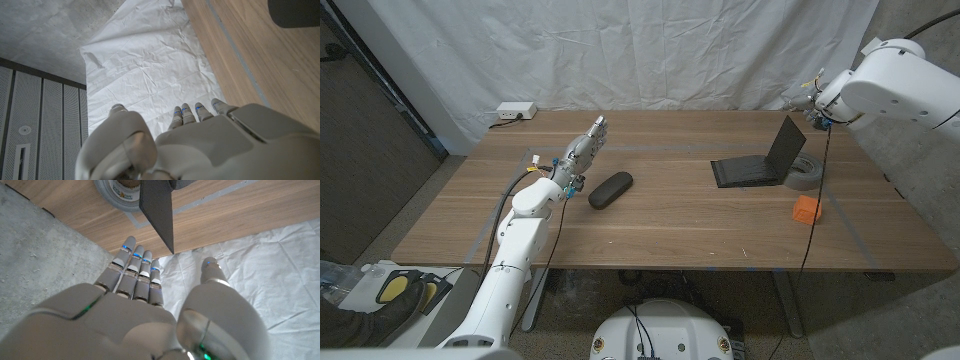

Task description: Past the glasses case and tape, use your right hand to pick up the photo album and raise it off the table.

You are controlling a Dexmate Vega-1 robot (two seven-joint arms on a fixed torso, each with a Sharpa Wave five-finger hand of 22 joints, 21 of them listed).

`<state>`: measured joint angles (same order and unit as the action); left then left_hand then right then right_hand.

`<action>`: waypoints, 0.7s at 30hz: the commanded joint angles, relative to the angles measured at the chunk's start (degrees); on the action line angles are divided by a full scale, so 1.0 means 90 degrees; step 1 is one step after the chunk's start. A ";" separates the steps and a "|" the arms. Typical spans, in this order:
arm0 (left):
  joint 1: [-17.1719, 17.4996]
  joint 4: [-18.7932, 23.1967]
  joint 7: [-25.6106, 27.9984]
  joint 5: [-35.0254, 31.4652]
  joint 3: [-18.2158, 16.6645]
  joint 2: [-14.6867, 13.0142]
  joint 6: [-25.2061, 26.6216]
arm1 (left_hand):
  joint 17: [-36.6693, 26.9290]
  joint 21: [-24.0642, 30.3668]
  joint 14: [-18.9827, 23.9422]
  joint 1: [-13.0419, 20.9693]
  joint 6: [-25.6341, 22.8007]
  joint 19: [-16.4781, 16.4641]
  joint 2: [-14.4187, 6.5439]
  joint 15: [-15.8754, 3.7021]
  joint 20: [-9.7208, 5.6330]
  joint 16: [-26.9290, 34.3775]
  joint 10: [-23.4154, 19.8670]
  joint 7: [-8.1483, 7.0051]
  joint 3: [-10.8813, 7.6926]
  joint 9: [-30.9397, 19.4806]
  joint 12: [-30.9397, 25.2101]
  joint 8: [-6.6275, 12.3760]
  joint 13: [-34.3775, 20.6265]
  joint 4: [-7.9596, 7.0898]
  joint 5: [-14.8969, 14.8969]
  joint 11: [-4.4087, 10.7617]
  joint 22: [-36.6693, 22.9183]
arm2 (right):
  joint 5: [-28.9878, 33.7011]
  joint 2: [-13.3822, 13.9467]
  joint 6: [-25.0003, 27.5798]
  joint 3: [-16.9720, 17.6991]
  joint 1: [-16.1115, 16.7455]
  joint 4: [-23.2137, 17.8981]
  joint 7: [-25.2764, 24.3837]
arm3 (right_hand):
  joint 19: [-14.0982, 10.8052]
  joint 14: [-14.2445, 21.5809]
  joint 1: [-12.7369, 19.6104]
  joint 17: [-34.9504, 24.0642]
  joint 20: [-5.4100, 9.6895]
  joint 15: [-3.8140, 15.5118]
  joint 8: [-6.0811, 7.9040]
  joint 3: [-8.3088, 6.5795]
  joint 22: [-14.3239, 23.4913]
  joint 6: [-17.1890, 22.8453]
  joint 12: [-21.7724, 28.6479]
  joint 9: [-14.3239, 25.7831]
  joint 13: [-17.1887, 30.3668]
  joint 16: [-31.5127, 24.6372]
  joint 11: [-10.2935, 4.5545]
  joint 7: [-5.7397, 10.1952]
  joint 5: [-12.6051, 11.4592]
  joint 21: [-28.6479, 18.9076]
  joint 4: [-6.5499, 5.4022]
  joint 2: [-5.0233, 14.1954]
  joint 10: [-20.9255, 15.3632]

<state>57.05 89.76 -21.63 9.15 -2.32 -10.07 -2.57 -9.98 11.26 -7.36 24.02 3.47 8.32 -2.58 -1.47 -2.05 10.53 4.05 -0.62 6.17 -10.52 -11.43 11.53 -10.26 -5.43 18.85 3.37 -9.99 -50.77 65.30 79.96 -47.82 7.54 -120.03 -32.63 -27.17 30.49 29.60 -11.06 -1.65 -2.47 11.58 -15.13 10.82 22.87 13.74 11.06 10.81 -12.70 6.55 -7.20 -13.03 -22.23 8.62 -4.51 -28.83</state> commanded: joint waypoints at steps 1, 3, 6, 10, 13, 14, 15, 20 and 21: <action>0.0064 0.0072 -0.0006 0.0048 -0.0074 0.0002 -0.0066 | -0.0029 -0.0005 -0.0042 0.0060 0.0021 0.0061 -0.0006 0.0021 -0.0355 -0.0009 0.0057 0.0041 0.0045 -0.0031 0.0019 -0.0029 -0.0033 0.0011 0.0005 0.0011 -0.0028 | -0.0181 -0.0063 0.0003 -0.0388 -0.0310 0.0272 -0.0042 | 0.0000 -0.0020 0.0097 -0.0024 -0.0033 -0.0018 -0.0032 -0.0020 0.0007 -0.0048 -0.0019 0.0018 0.0011 0.0001 0.0008 -0.0008 -0.0047 0.0024 0.0021 0.0008 0.0029; 0.0091 0.0122 0.0002 0.0035 -0.0080 -0.0012 -0.0033 | -0.0029 -0.0005 -0.0043 0.0061 0.0023 0.0061 -0.0006 0.0018 -0.0356 -0.0008 0.0062 0.0046 0.0047 -0.0031 0.0021 -0.0030 -0.0034 0.0011 0.0004 0.0010 -0.0028 | -0.0178 -0.0085 0.0003 -0.0432 -0.0347 0.0314 -0.0025 | -0.0006 -0.0016 0.0103 -0.0025 -0.0032 -0.0013 -0.0034 -0.0022 0.0007 -0.0054 -0.0017 0.0018 0.0012 0.0000 0.0008 0.0006 -0.0048 0.0025 0.0020 0.0011 0.0021; 0.0107 0.0127 0.0008 0.0034 -0.0083 -0.0006 -0.0012 | -0.0029 -0.0005 -0.0045 0.0063 0.0032 0.0063 -0.0007 0.0024 -0.0353 -0.0009 0.0066 0.0038 0.0049 -0.0031 0.0022 -0.0033 -0.0034 0.0012 0.0004 0.0010 -0.0029 | -0.0159 -0.0120 0.0003 -0.0547 -0.0438 0.0383 0.0004 | -0.0021 0.0000 0.0122 -0.0025 -0.0024 0.0002 -0.0044 -0.0026 0.0008 -0.0086 -0.0011 0.0018 0.0012 -0.0001 -0.0013 -0.0016 -0.0051 0.0026 0.0021 0.0012 -0.0001; 0.0123 0.0101 0.0011 0.0035 -0.0086 0.0008 -0.0018 | -0.0029 -0.0006 -0.0046 0.0066 0.0029 0.0070 -0.0009 0.0024 -0.0352 -0.0008 0.0073 0.0044 0.0054 -0.0031 0.0023 -0.0032 -0.0034 0.0012 0.0003 0.0002 -0.0029 | -0.0105 -0.0190 0.0003 -0.0626 -0.0499 0.0504 0.0091 | -0.0049 0.0009 0.0149 -0.0024 0.0007 0.0027 -0.0047 -0.0030 0.0009 -0.0106 -0.0008 0.0019 0.0013 0.0002 0.0003 -0.0041 -0.0055 0.0025 0.0023 0.0011 -0.0021; 0.0122 0.0101 0.0004 0.0031 -0.0082 0.0006 0.0019 | -0.0029 -0.0007 -0.0048 0.0068 0.0033 0.0073 -0.0010 0.0025 -0.0350 -0.0008 0.0076 0.0039 0.0057 -0.0031 0.0024 -0.0033 -0.0034 0.0013 0.0003 0.0007 -0.0029 | -0.0008 -0.0245 0.0003 -0.0661 -0.0524 0.0596 0.0201 | -0.0051 0.0016 0.0160 -0.0023 0.0006 0.0035 -0.0048 -0.0033 0.0009 -0.0111 -0.0008 0.0019 0.0013 0.0002 0.0007 -0.0037 -0.0056 0.0028 0.0024 0.0011 -0.0026; 0.0122 0.0100 0.0007 0.0026 -0.0081 0.0008 0.0011 | -0.0029 -0.0007 -0.0050 0.0068 0.0030 0.0074 -0.0011 0.0024 -0.0349 -0.0009 0.0074 0.0038 0.0057 -0.0031 0.0023 -0.0032 -0.0034 0.0013 0.0002 0.0007 -0.0029 | 0.0023 -0.0259 0.0003 -0.0699 -0.0555 0.0628 0.0246 | -0.0058 0.0018 0.0165 -0.0023 0.0007 0.0036 -0.0047 -0.0033 0.0009 -0.0111 -0.0008 0.0019 0.0013 0.0002 0.0011 -0.0040 -0.0057 0.0027 0.0024 0.0011 -0.0030; 0.0130 0.0109 0.0008 0.0043 -0.0086 0.0024 0.0005 | -0.0029 -0.0007 -0.0049 0.0069 0.0032 0.0075 -0.0011 0.0026 -0.0347 -0.0008 0.0074 0.0035 0.0059 -0.0031 0.0023 -0.0032 -0.0034 0.0013 0.0002 0.0009 -0.0029 | 0.0053 -0.0276 0.0003 -0.0719 -0.0573 0.0663 0.0296 | -0.0060 0.0018 0.0167 -0.0023 0.0010 0.0034 -0.0047 -0.0034 0.0009 -0.0112 -0.0007 0.0019 0.0013 0.0003 0.0012 -0.0041 -0.0057 0.0027 0.0024 0.0011 -0.0033; 0.0141 0.0117 0.0005 0.0021 -0.0068 0.0017 0.0030 | -0.0030 -0.0006 -0.0051 0.0072 0.0035 0.0075 -0.0013 0.0029 -0.0345 -0.0008 0.0080 0.0040 0.0064 -0.0031 0.0024 -0.0033 -0.0034 0.0013 0.0001 0.0005 -0.0029 | 0.0140 -0.0354 0.0003 -0.0874 -0.0682 0.0811 0.0405 | -0.0064 0.0039 0.0182 -0.0024 0.0009 0.0050 -0.0048 -0.0036 0.0010 -0.0124 -0.0009 0.0019 0.0013 0.0000 -0.0001 -0.0043 -0.0059 0.0034 0.0020 0.0013 -0.0037; 0.0143 0.0121 0.0010 0.0016 -0.0067 0.0016 0.0044 | -0.0030 -0.0006 -0.0052 0.0072 0.0034 0.0077 -0.0014 0.0027 -0.0346 -0.0008 0.0080 0.0040 0.0064 -0.0031 0.0024 -0.0033 -0.0034 0.0013 0.0001 0.0002 -0.0029 | 0.0157 -0.0371 0.0003 -0.0888 -0.0686 0.0838 0.0417 | -0.0068 0.0043 0.0185 -0.0024 0.0011 0.0053 -0.0048 -0.0037 0.0010 -0.0125 -0.0009 0.0019 0.0013 -0.0001 0.0002 -0.0040 -0.0060 0.0034 0.0020 0.0014 -0.0039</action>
<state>58.02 90.56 -21.69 9.49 -2.96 -10.00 -2.71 -9.98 11.25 -7.36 24.02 3.68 8.31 -2.58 -1.47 -2.05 10.53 4.05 -0.41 6.40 -10.52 -11.20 11.53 -10.26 -5.20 18.85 3.38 -9.99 -51.02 63.35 79.99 -53.42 3.09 -115.16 -30.99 -27.17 30.63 30.49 -11.05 -1.64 -2.32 11.14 -15.12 10.81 21.88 13.74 11.06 10.80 -12.74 6.54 -7.58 -13.31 -22.02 8.61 -4.20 -28.84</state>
